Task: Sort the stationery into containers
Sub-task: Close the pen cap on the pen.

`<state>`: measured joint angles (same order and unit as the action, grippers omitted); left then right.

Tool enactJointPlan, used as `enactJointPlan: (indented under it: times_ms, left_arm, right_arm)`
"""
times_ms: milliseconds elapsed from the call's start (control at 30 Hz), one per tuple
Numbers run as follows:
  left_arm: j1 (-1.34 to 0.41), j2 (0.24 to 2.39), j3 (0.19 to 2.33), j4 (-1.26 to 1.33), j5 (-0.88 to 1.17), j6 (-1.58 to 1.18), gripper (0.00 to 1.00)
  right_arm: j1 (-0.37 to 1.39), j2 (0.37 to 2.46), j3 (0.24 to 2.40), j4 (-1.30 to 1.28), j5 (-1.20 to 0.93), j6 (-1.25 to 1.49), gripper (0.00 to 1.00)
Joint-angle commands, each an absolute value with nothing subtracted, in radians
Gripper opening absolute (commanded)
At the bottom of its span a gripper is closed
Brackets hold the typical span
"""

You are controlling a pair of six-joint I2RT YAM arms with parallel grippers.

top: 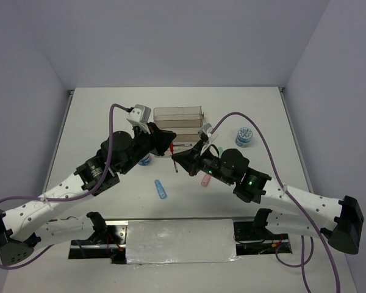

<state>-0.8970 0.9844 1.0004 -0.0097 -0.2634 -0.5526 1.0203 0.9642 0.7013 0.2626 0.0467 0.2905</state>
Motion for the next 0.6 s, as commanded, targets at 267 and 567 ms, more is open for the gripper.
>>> enactJointPlan:
  times_ms: [267,567]
  left_arm:
    - [-0.894,0.992,0.94,0.054,-0.175,-0.578,0.0]
    - [-0.896,0.994,0.894,0.095,-0.143,-0.624,0.0]
  right_arm:
    - [1.02,0.874,0.793,0.268,0.069,0.275,0.0]
    - [1.017,0.902,0.864,0.304,0.075,0.23,0.0]
